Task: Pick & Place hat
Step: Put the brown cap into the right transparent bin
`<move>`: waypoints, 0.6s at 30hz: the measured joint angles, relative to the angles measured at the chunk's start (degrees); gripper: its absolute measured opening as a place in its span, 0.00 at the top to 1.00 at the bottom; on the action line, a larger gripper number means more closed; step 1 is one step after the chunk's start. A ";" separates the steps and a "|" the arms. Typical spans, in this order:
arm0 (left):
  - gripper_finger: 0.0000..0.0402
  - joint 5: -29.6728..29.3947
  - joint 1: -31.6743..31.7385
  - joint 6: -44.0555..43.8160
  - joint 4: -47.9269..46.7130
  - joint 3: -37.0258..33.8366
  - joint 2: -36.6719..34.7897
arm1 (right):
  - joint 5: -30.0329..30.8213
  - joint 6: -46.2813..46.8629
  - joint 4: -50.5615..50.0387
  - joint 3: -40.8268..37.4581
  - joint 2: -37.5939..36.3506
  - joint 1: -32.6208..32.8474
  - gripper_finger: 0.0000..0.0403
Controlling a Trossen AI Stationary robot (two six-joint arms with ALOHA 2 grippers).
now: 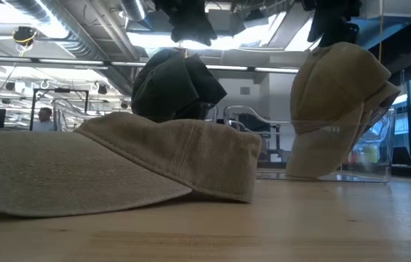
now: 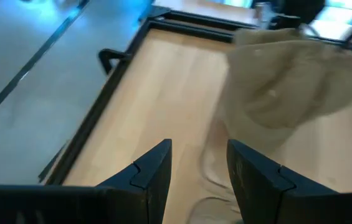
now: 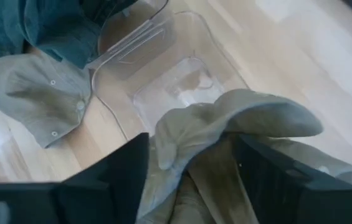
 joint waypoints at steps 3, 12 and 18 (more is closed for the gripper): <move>0.63 0.73 -2.87 -0.04 -2.63 0.00 -1.45 | 1.20 0.19 -2.39 1.28 -1.21 -0.04 0.36; 0.63 5.29 -15.15 -5.29 -12.67 0.00 -5.19 | 11.00 -0.43 -1.93 3.65 -6.67 -0.04 0.34; 0.63 2.77 -22.97 -11.31 -16.63 -0.04 -4.18 | 11.81 -0.51 -0.55 3.65 -6.74 -0.04 0.34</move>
